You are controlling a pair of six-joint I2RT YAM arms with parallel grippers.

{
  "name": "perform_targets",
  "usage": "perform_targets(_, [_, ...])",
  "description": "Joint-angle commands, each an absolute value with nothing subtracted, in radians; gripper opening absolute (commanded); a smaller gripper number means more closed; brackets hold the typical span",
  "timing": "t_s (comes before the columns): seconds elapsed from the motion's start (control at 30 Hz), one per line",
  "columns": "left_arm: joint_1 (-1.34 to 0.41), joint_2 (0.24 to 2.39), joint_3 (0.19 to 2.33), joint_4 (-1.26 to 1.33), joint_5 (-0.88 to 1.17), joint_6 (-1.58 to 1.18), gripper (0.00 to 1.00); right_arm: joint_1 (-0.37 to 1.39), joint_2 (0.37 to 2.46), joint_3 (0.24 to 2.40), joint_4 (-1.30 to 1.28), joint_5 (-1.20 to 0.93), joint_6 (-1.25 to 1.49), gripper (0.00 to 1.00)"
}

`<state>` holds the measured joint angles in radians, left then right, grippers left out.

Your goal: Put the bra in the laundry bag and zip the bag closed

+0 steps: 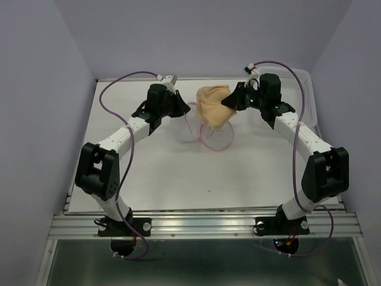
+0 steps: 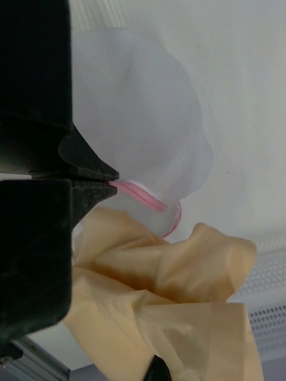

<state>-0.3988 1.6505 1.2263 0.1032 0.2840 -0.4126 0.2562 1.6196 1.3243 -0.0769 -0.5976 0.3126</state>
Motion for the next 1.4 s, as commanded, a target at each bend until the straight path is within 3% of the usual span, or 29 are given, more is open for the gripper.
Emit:
perform_targets(0.0, [-0.431,1.681,1.261,0.227,0.373,-0.535,0.00,0.255,1.528,1.290,0.072,-0.488,0.368,0.01])
perform_targets(0.37, [-0.465,1.790,1.305,0.132,0.266,-0.569,0.00,0.255,1.546,1.149,0.193,-0.420,0.442,0.01])
perform_targets(0.57, [-0.472,1.778,1.333,0.054,0.150,-0.568,0.00,0.360,1.578,1.098,0.205,-0.345,0.440,0.01])
perform_targets(0.9, [-0.517,1.736,1.362,0.002,0.026,-0.558,0.00,0.445,1.712,1.157,0.115,-0.192,0.534,0.01])
perform_targets(1.37, [-0.555,1.740,1.433,-0.058,-0.038,-0.471,0.00,0.445,1.922,1.293,0.067,-0.370,0.557,0.01])
